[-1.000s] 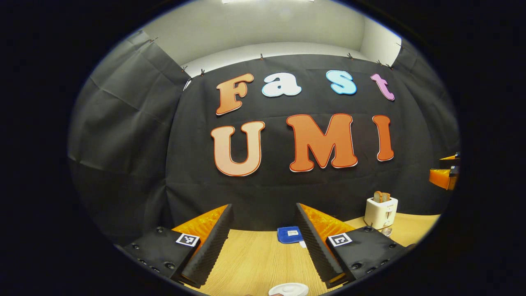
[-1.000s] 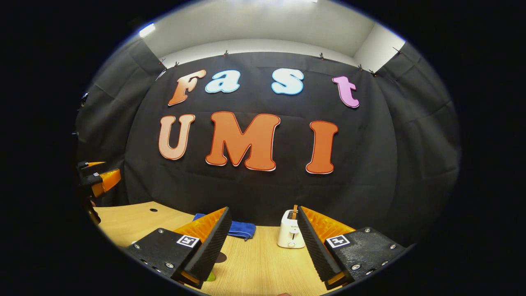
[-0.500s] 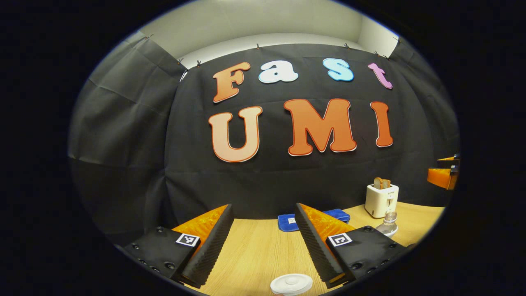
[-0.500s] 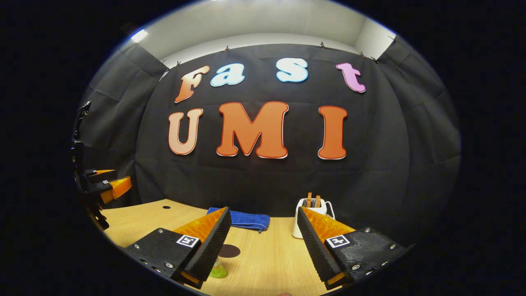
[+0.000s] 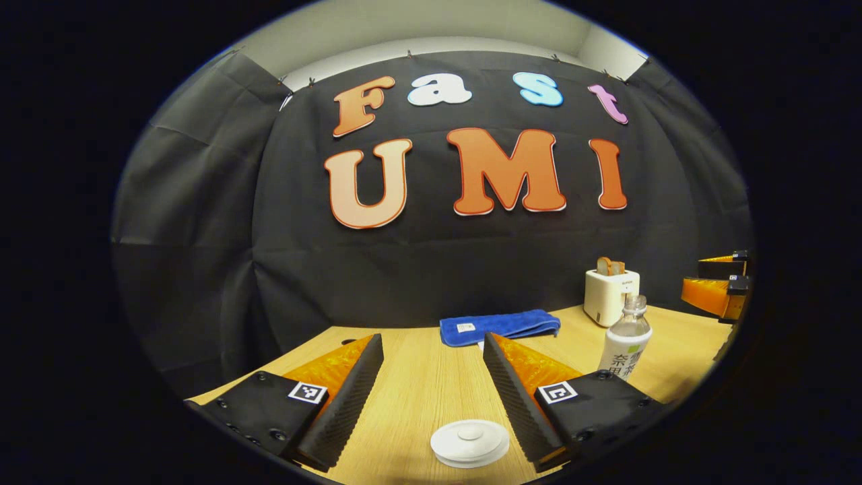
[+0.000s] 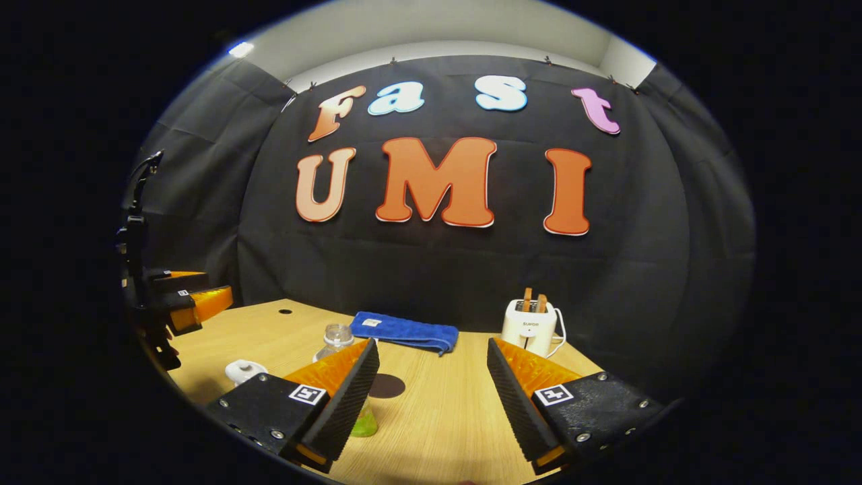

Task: Open the teacup lid with one hand, grasp the water bottle and pour water into the teacup with the other hand; after pouring, place the water bottle on the coaster and then close the teacup lid.

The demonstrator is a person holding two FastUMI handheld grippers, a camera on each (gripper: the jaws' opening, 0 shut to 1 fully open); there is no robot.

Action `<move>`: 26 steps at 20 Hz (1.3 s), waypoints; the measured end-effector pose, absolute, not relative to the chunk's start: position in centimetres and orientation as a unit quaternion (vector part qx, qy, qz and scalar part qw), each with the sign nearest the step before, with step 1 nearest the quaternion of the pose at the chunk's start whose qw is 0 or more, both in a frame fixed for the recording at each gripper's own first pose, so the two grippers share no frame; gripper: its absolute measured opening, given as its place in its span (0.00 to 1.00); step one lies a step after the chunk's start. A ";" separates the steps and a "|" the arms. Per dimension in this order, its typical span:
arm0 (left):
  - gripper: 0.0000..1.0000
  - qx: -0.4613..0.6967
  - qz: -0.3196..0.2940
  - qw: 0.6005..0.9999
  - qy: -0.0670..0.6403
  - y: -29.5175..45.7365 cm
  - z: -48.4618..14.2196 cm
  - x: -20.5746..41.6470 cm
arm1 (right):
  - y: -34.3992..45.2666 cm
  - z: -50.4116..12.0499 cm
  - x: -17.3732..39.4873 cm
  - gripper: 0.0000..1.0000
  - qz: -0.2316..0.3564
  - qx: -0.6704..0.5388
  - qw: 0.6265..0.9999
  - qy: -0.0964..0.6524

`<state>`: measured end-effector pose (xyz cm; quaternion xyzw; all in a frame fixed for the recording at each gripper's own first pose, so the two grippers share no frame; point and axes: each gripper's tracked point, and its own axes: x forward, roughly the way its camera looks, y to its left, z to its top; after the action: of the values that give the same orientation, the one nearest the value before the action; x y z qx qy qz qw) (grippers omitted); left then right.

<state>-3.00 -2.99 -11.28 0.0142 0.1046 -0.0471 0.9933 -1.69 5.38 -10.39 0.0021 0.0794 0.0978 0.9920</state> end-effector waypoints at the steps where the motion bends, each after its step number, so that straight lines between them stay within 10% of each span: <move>1: 0.98 0.013 -0.052 0.992 0.112 -3.3 -11.9 -3.1 | 5.9 -11.0 -1.8 0.96 0.105 0.003 0.991 0.086; 17: 0.96 0.024 -0.110 0.966 0.234 -6.0 -22.6 -5.8 | 10.2 -16.9 -2.5 0.95 0.170 -0.010 0.976 0.135; 26: 0.65 0.048 -0.122 0.960 0.246 -6.7 -24.1 -5.2 | 10.0 -18.1 -2.7 0.95 0.173 -0.025 0.974 0.147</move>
<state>-5.24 -6.75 -24.12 0.0480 0.2459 -0.1225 0.9603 -2.69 9.99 -18.10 -0.0253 0.1466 0.1731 0.9736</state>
